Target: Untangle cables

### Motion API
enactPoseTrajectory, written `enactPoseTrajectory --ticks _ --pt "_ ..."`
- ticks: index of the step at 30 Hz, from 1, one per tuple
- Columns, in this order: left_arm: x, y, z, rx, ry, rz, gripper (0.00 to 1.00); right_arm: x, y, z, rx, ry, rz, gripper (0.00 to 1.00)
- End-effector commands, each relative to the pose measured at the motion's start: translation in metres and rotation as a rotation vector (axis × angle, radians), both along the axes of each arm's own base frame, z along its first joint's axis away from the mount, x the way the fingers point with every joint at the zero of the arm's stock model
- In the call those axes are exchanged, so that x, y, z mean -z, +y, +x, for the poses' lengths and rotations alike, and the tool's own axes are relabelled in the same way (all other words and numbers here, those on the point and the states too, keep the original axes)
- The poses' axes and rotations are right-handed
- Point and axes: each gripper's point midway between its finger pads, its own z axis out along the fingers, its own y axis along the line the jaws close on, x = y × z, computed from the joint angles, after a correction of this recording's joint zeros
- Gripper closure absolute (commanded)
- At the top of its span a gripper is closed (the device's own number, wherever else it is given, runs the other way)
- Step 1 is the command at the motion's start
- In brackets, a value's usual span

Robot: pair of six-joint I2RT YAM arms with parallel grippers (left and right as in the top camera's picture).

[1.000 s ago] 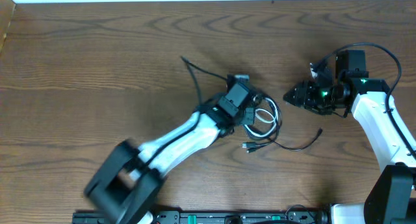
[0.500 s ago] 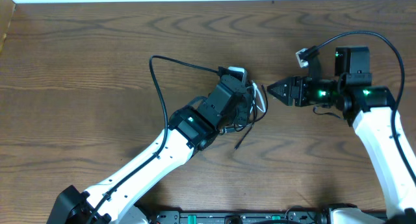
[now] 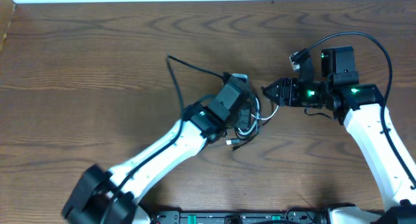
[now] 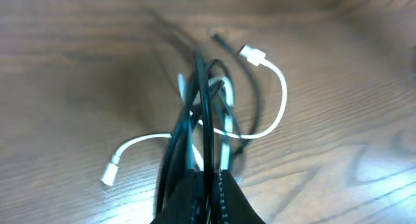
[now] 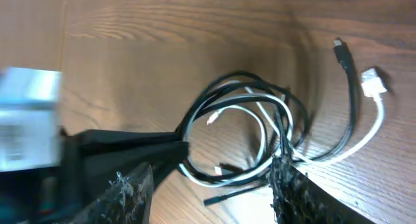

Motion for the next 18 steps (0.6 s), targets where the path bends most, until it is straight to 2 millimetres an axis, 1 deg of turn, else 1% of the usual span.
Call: enactPoseTrajectory --ticks 1,6,9,11,14,16,18 --pt "0.027 -0.007 -0.007 0.039 0.058 0.031 0.93 0.009 -0.006 0.006 0.049 0.03 -0.037 0.46" --pt "0.064 -0.019 -0.018 0.079 0.119 0.081 0.93 0.018 -0.012 0.006 0.074 0.058 -0.073 0.46" --pt "0.076 -0.024 -0.021 0.092 0.128 0.091 0.93 0.02 -0.012 0.006 0.075 0.065 -0.075 0.46" --pt "0.074 -0.026 -0.019 0.092 0.12 0.084 0.92 0.021 -0.013 0.007 0.077 0.065 -0.078 0.46" --pt "0.059 -0.025 -0.012 0.08 0.091 0.054 0.92 0.021 -0.014 0.006 0.081 0.07 -0.082 0.46" --pt "0.043 -0.022 -0.007 0.067 0.065 0.028 0.93 0.025 -0.018 0.005 0.108 0.09 -0.104 0.44" --pt "0.021 -0.017 -0.001 0.048 0.029 -0.005 0.91 0.028 -0.021 0.003 0.12 0.107 -0.12 0.43"
